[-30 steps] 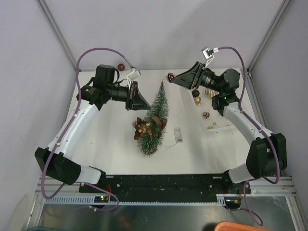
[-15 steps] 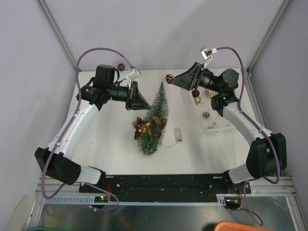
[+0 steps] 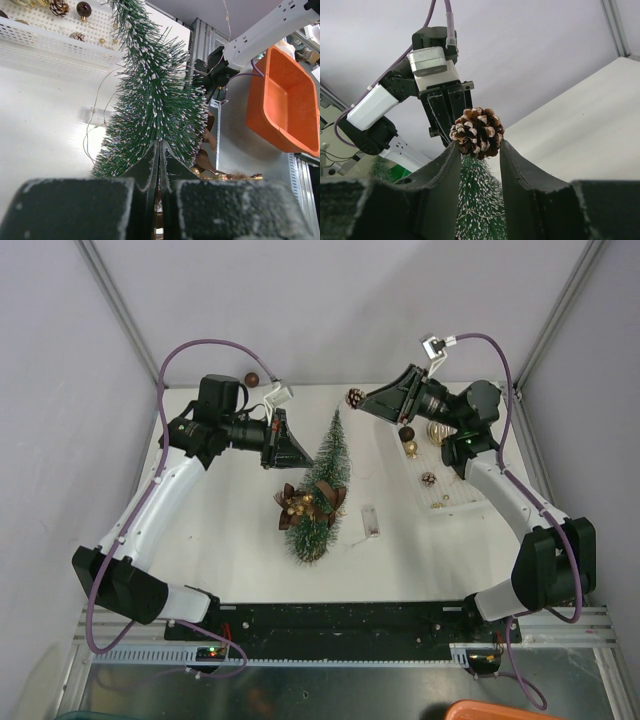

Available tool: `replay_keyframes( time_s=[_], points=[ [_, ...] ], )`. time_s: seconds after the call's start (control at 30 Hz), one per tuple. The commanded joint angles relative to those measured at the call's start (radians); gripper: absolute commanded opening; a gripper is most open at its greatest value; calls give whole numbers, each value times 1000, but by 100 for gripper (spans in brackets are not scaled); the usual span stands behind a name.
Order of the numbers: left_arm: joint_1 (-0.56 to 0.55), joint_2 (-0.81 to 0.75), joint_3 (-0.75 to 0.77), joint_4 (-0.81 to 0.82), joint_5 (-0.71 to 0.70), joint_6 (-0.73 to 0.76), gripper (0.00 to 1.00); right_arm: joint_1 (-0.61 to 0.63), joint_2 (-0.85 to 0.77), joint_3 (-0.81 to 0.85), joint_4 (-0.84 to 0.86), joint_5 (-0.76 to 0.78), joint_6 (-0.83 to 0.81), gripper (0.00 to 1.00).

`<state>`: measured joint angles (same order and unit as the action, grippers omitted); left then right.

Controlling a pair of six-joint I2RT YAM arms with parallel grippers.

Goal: Decorate the small christmas tree

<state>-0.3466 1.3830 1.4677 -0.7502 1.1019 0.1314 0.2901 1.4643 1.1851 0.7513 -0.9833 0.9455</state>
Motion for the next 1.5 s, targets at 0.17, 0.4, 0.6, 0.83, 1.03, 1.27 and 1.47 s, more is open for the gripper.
replay_keyframes(
  time_s=[0.17,0.4,0.6,0.83,1.03,1.27,1.47],
  points=[
    [-6,-30,-12,9,-2,3,2,-8,-24,54,37,30,-14,38],
    [-6,-34,-15,9,-3,2,1,3,-19,54,1,29,-44,38],
    [-7,-34,-13,9,-3,1,1,10,-10,56,-22,28,-62,38],
    [-6,-33,-11,9,-2,1,1,17,-9,62,-42,26,-79,38],
    [-6,-34,-9,7,-6,0,1,26,-4,69,-57,21,-87,39],
    [-6,-35,-9,8,-9,2,1,30,-3,70,-72,16,-98,39],
    [-6,-35,-9,9,-11,1,0,31,-12,70,-90,8,-108,39]
  ],
)
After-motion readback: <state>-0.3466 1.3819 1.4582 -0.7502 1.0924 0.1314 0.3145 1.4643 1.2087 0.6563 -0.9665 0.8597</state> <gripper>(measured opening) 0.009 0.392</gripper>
